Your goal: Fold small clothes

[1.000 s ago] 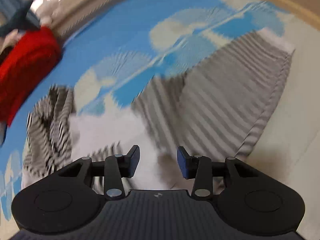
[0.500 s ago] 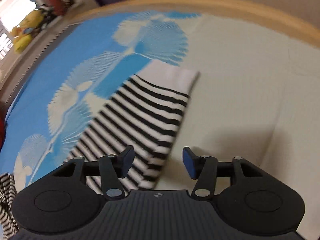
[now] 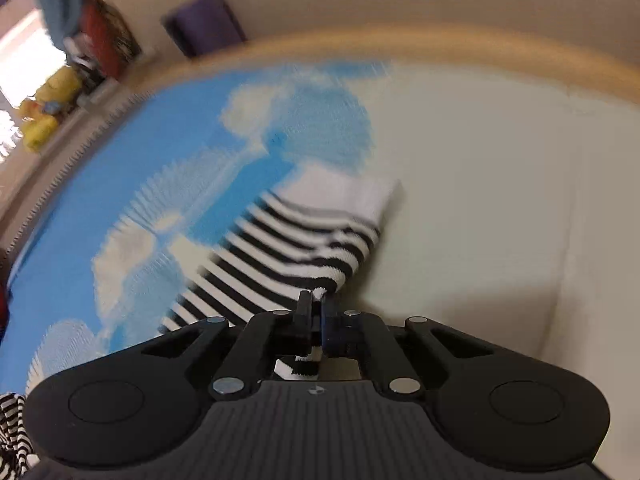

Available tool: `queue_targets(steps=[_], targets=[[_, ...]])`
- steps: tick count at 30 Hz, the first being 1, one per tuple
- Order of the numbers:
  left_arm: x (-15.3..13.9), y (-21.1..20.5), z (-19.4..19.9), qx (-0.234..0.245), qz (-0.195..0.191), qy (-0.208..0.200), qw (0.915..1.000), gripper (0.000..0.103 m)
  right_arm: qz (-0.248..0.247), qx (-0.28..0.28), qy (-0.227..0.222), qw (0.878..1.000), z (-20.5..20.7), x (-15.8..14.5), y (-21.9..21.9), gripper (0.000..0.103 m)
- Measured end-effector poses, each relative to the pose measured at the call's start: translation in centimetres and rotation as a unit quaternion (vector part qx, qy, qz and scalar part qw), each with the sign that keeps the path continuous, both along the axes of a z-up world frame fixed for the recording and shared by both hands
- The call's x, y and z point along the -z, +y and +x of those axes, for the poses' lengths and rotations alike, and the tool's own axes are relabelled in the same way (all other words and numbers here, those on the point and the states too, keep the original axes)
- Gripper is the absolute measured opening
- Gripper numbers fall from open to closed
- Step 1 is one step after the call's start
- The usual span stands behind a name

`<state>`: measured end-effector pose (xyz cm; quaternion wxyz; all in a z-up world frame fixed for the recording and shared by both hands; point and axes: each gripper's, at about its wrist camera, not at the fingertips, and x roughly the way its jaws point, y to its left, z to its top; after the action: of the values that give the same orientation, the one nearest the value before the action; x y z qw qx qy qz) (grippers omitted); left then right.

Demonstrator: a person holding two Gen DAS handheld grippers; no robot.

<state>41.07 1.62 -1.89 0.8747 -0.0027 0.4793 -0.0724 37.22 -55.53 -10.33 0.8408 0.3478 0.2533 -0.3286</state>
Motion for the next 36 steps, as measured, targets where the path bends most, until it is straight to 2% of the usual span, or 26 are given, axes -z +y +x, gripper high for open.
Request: queue_targets(steps=[2,4,5,6,7,8,10,11,12,13,14,15,17,18,19,20,22,24,25,27,30,34,36], targets=[[-0.4,0.8,0.1,-0.008,-0.006,-0.004,0.9999,0.044,-0.065,-0.025,-0.014,0.997,0.6,-3.1,3.2,0.003],[-0.8,1.8,0.1,-0.02,-0.011,-0.006,0.9997,0.044,-0.129,-0.09,-0.041,0.987,1.3,-6.6,8.5,0.003],[-0.9,2.4,0.2,-0.028,-0.013,-0.007,0.9995,0.044,-0.156,-0.134,-0.062,0.977,1.5,-8.2,11.7,0.003],[-1.0,3.0,0.2,-0.038,-0.016,-0.008,0.9991,0.044,-0.181,-0.191,-0.087,0.961,1.4,-9.7,15.3,0.003],[-1.1,3.8,0.4,-0.05,-0.02,-0.007,0.9985,0.044,-0.2,-0.254,-0.108,0.94,1.3,-10.8,18.7,0.003],[-1.2,4.4,0.5,-0.06,-0.023,-0.006,0.9979,0.044,-0.201,-0.349,-0.125,0.907,1.3,-11.6,22.4,0.004],[-1.3,5.9,0.9,-0.083,-0.037,-0.001,0.9959,0.044,-0.13,-0.537,-0.115,0.825,1.6,-11.7,27.8,0.005],[-1.4,6.8,1.1,-0.094,-0.046,0.002,0.9945,0.044,-0.108,-0.598,-0.098,0.788,1.3,-11.1,30.3,0.005],[-1.5,7.6,1.2,-0.104,-0.053,0.004,0.9931,0.044,-0.104,-0.632,-0.077,0.764,1.0,-10.4,32.1,0.005],[-1.6,8.5,1.4,-0.117,-0.06,0.004,0.9913,0.044,-0.098,-0.652,-0.05,0.75,0.9,-9.6,33.6,0.008],[-1.8,9.2,1.5,-0.129,-0.065,0.004,0.9895,0.044,-0.089,-0.657,-0.02,0.748,1.1,-9.0,34.5,0.01],[-2.0,10.0,1.7,-0.142,-0.07,0.002,0.9873,0.044,-0.086,-0.647,0.007,0.758,1.4,-8.8,34.9,0.011],[-2.3,11.0,1.9,-0.16,-0.074,0.0,0.9844,0.044,-0.089,-0.596,0.055,0.796,2.1,-9.4,35.0,0.016],[-2.3,11.4,2.0,-0.166,-0.076,0.001,0.9832,0.044,-0.087,-0.57,0.067,0.815,2.5,-10.0,34.6,0.024],[-2.3,11.7,2.1,-0.169,-0.079,0.002,0.9823,0.044,-0.076,-0.539,0.07,0.836,2.6,-10.7,33.9,0.033],[-2.2,11.9,2.2,-0.173,-0.081,0.005,0.9816,0.044,-0.06,-0.514,0.065,0.853,2.8,-11.4,33.1,0.037],[-2.0,11.8,2.3,-0.173,-0.082,0.01,0.9814,0.044,-0.036,-0.478,0.034,0.877,2.5,-12.2,31.6,0.044],[-1.4,11.5,2.2,-0.169,-0.081,0.017,0.9821,0.044,-0.04,-0.46,0.003,0.887,2.0,-11.6,30.3,0.045],[-1.1,11.4,2.1,-0.166,-0.08,0.021,0.9826,0.044,-0.049,-0.452,0.003,0.891,1.9,-10.8,30.1,0.045],[-0.2,11.0,2.0,-0.161,-0.08,0.033,0.9831,0.044,-0.055,-0.433,0.051,0.899,2.7,-8.6,30.1,0.047],[1.5,10.6,2.0,-0.154,-0.102,0.063,0.9808,0.044,-0.007,-0.446,0.061,0.893,4.4,-6.8,30.3,0.046],[4.6,9.9,1.9,-0.149,-0.13,0.119,0.973,0.044,-0.019,-0.457,0.093,0.884,5.2,-4.5,30.8,0.049],[6.1,9.5,1.6,-0.15,-0.127,0.141,0.9704,0.044,-0.013,-0.447,0.124,0.886,5.2,-3.5,30.5,0.049]])
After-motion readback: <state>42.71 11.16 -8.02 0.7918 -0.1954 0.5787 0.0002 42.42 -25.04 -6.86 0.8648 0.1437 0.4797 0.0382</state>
